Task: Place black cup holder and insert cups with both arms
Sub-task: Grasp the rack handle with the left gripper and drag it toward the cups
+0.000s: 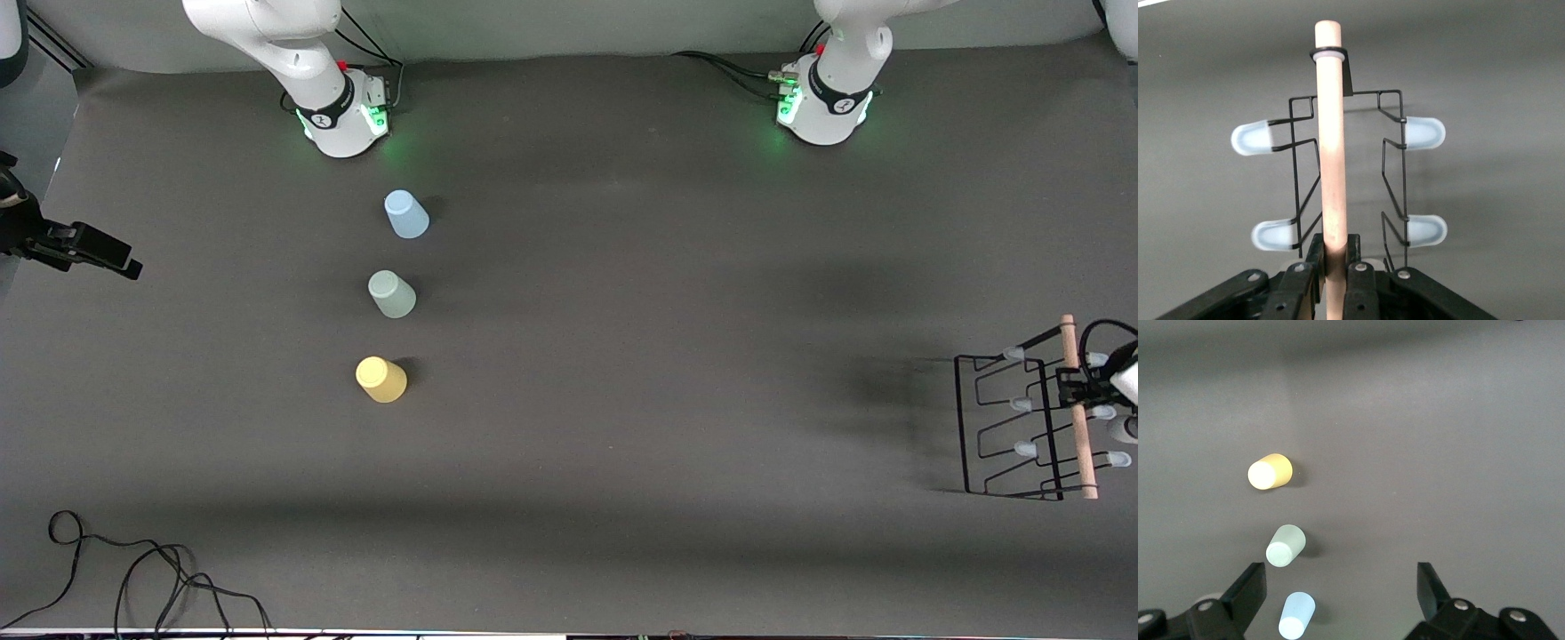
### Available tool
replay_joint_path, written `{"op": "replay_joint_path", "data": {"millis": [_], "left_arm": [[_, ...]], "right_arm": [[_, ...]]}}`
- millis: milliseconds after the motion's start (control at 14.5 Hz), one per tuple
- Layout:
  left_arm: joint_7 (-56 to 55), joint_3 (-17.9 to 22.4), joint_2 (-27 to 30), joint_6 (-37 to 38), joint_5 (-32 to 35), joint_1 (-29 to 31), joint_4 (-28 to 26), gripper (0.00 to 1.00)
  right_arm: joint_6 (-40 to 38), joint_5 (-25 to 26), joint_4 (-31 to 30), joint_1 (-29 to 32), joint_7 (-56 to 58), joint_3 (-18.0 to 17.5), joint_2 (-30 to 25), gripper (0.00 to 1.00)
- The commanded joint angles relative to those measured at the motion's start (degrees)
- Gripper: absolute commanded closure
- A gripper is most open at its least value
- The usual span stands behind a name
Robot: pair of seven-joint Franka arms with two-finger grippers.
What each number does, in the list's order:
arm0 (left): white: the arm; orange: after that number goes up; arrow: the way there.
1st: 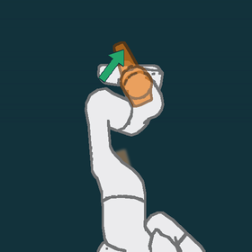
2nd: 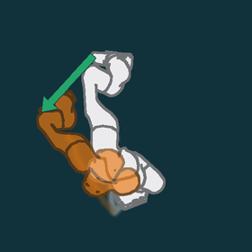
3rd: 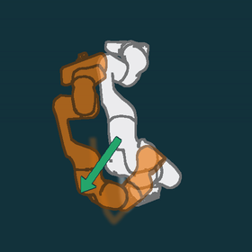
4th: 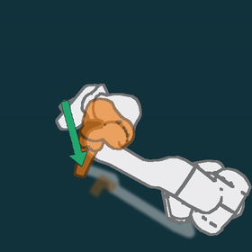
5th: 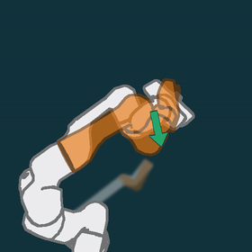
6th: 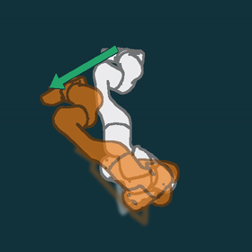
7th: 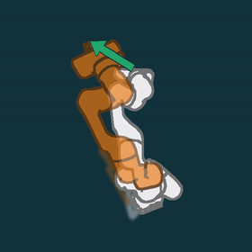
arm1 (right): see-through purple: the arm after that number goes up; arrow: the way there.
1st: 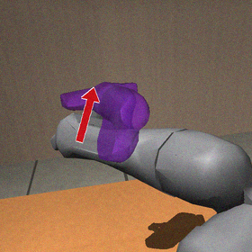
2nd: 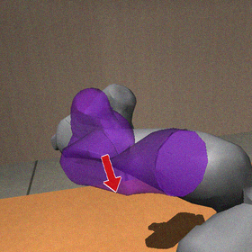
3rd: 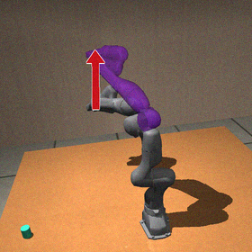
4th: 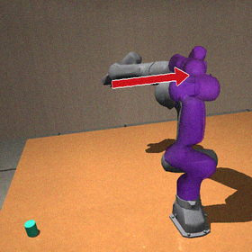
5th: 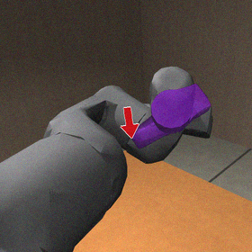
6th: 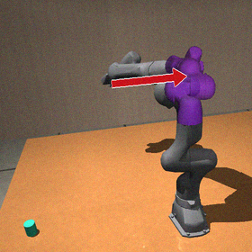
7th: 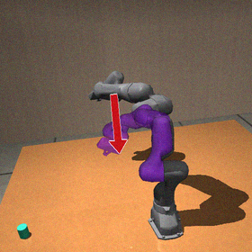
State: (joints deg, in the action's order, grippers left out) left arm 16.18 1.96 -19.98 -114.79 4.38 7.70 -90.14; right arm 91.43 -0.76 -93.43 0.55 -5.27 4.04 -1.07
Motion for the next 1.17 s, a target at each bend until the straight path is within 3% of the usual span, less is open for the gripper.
{"op": "replay_joint_path", "data": {"millis": [0, 206, 756, 1100], "left_arm": [[-6.7, 0.5, 4.8, 3.8, 0.2, -5.7, -2.3, 1.0], [-17.4, 0.6, 11.2, 4.2, 0.2, -13.7, -10.2, 1.0], [-42.5, 0.6, 11.9, 4.2, 1.0, -33.0, -13.0, 1.0], [-47.1, 0.1, 11.4, 3.5, 0.3, -39.4, -16.7, 1.0]], "right_arm": [[-0.8, 0.8, 1.5, -0.2, 0.7, 0.1, 0.7, 0.0], [-0.8, 0.8, 1.5, -0.2, 0.7, 0.1, 0.6, 0.0], [-0.8, 0.8, 1.5, -0.3, 0.7, 0.1, 0.6, 0.0], [-0.9, 0.8, 1.5, -0.2, 0.7, 0.1, 0.7, 0.0]]}}
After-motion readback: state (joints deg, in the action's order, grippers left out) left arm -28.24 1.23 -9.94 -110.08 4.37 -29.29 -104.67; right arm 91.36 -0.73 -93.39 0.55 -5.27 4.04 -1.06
